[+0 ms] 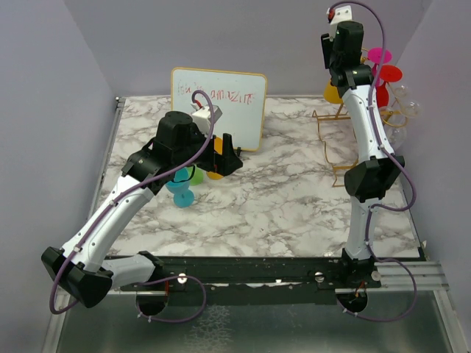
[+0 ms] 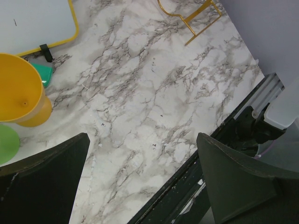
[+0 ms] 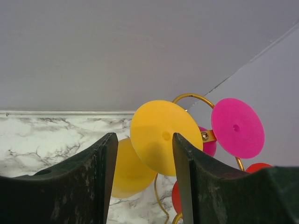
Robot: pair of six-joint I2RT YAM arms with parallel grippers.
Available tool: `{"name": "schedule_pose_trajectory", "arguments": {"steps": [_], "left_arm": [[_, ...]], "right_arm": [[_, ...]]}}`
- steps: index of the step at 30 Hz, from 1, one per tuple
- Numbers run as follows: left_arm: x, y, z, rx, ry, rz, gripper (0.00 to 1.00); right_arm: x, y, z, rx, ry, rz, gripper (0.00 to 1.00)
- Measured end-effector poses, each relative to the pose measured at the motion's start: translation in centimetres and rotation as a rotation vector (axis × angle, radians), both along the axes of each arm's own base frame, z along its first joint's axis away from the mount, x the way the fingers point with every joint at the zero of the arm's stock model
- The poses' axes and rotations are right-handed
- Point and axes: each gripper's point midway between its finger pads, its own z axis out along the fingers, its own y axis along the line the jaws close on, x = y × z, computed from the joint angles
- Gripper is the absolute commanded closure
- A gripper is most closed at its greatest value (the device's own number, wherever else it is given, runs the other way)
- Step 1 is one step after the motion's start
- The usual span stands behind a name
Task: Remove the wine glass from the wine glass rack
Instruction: Pick up the wine glass from the wine rack.
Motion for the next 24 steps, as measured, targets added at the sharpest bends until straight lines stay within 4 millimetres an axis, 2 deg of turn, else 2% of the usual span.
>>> {"name": "schedule_pose_trajectory", "arguments": {"steps": [7, 12, 18, 24], "left_arm": [[0.0, 0.0, 0.0, 0.000, 0.001, -0.001, 0.01], [0.0, 0.0, 0.0, 0.000, 0.000, 0.000, 0.01], [0.0, 0.0, 0.0, 0.000, 0.000, 0.000, 0.01], [0.0, 0.0, 0.0, 0.000, 0.000, -0.001, 0.01]], "right_arm": [[0.2, -0.1, -0.1, -0.015, 0.000, 0.001, 0.53], [0.3, -0.1, -1.5, -0.030, 0.032, 0.004, 0.56], [0.4, -0.1, -1.5, -0.033, 0.030, 0.004, 0.58], [0.5, -0.1, -1.3, -0.038, 0.024, 0.005, 0.65]]}}
